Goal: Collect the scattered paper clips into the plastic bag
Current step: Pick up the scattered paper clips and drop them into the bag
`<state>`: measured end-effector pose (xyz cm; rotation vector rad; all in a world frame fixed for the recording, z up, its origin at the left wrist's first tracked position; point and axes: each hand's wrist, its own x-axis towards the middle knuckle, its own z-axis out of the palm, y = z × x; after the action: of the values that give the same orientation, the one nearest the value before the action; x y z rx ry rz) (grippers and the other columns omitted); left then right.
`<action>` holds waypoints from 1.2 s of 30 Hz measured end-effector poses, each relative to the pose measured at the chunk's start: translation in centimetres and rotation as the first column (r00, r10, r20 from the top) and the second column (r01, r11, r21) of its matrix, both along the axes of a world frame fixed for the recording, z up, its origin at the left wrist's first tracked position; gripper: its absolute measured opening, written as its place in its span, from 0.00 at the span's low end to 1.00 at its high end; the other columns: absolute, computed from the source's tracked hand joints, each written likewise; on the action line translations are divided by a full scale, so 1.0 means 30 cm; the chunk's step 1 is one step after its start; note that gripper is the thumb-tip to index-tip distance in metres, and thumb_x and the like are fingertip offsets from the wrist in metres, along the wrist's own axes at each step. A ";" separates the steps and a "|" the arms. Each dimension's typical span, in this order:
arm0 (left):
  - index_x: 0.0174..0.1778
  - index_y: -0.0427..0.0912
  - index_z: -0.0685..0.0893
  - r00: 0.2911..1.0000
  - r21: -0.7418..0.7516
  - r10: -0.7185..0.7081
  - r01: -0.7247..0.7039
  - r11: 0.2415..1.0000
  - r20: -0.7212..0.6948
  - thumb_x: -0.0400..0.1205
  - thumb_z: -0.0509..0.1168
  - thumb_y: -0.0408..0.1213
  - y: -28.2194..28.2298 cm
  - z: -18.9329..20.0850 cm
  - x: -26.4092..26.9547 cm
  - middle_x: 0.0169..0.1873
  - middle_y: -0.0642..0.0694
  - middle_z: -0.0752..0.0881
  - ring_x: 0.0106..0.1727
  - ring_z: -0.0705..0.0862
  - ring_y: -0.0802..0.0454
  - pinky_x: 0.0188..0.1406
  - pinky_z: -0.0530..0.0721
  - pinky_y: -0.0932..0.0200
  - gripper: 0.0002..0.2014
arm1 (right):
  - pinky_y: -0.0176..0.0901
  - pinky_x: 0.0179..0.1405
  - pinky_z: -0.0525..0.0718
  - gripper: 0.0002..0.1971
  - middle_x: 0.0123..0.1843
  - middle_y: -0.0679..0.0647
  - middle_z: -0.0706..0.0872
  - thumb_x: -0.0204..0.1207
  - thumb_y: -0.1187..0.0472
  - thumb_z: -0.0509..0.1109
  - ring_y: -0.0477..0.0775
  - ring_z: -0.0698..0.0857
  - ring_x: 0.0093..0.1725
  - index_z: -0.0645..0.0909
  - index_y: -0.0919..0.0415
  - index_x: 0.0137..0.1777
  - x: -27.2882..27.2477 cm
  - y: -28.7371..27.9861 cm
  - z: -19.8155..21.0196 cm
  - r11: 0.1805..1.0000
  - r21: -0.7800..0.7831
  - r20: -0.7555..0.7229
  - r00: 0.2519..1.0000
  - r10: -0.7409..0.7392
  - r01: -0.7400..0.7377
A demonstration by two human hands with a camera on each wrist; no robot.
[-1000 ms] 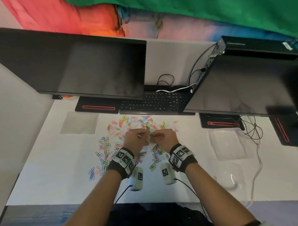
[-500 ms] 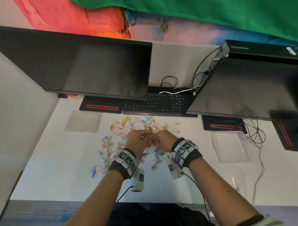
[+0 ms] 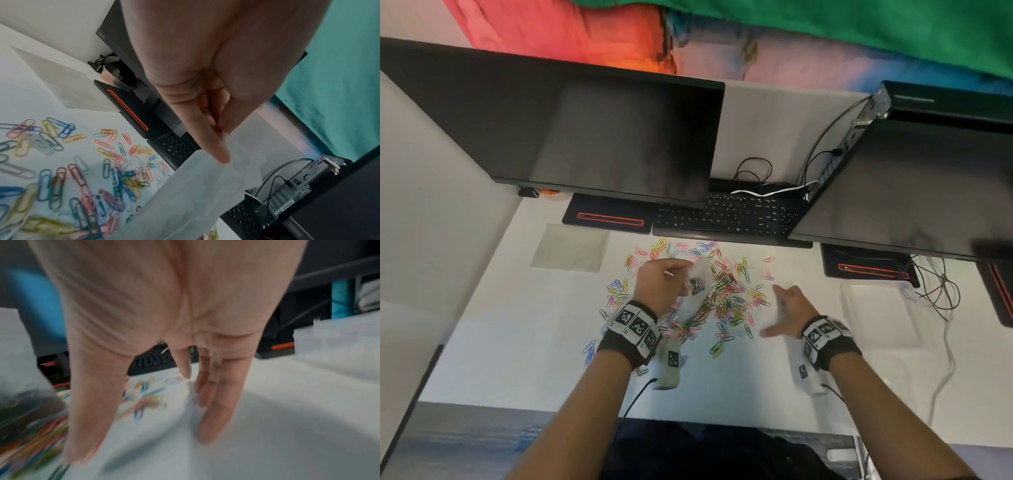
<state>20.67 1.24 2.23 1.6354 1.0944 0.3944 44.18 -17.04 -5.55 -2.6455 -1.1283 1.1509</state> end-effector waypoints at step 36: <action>0.54 0.41 0.91 0.995 -0.059 -0.098 0.096 0.994 -0.021 0.84 0.65 0.28 -0.071 -0.023 0.054 0.39 0.45 0.91 0.33 0.90 0.52 0.40 0.93 0.54 0.10 | 0.39 0.53 0.88 0.15 0.54 0.64 0.90 0.73 0.74 0.72 0.58 0.90 0.54 0.83 0.72 0.60 -0.152 0.158 0.222 0.603 0.169 -0.934 0.322 -0.154 0.780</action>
<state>22.29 -0.91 1.55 1.6382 1.0304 0.2778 39.62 -12.30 1.11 -1.3137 -0.2644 1.3422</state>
